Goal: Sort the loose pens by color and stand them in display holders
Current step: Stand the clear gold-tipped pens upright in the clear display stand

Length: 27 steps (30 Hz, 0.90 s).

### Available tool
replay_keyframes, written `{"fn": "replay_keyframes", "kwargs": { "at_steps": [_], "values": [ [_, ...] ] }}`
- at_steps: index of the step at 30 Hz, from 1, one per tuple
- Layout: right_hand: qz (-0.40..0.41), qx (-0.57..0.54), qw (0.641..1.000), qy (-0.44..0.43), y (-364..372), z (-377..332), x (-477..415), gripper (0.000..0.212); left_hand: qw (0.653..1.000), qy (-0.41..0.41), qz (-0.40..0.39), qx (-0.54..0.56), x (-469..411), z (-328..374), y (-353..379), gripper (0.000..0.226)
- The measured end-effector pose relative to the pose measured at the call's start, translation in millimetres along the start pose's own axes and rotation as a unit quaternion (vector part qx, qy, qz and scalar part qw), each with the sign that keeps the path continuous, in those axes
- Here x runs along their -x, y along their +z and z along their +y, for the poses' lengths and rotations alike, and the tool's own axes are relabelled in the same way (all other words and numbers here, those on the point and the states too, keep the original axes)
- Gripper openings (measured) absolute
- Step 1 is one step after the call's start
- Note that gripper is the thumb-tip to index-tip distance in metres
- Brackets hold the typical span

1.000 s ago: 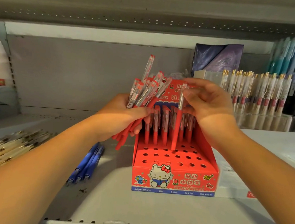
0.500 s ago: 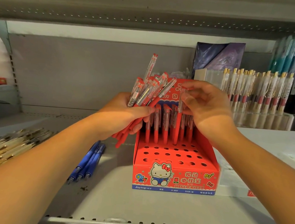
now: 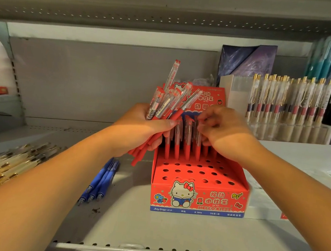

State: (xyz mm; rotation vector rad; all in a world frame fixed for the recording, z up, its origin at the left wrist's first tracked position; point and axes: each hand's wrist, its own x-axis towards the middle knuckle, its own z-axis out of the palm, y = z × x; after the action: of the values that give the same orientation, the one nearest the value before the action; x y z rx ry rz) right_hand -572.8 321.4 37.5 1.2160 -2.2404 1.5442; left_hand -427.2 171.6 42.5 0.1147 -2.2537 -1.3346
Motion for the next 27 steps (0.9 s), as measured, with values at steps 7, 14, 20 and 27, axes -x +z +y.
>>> {"fn": "replay_keyframes", "kwargs": {
  "at_steps": [7,14,20,27],
  "values": [
    [0.001,0.054,0.999,-0.008,-4,-7,6,0.019,1.0,0.001,-0.006,-0.005,0,0,2,0.026],
    [0.027,-0.207,0.976,-0.06,-4,-21,11,0.018,0.999,0.035,-0.029,0.018,-2,-3,1,0.016],
    [0.014,-0.328,0.944,-0.025,-6,-23,11,0.018,0.997,0.041,-0.058,0.022,-1,-2,3,0.018],
    [0.048,-0.374,0.926,-0.018,-14,-27,9,0.023,0.997,0.039,-0.047,0.04,-3,-4,4,0.022]
  ]
}}
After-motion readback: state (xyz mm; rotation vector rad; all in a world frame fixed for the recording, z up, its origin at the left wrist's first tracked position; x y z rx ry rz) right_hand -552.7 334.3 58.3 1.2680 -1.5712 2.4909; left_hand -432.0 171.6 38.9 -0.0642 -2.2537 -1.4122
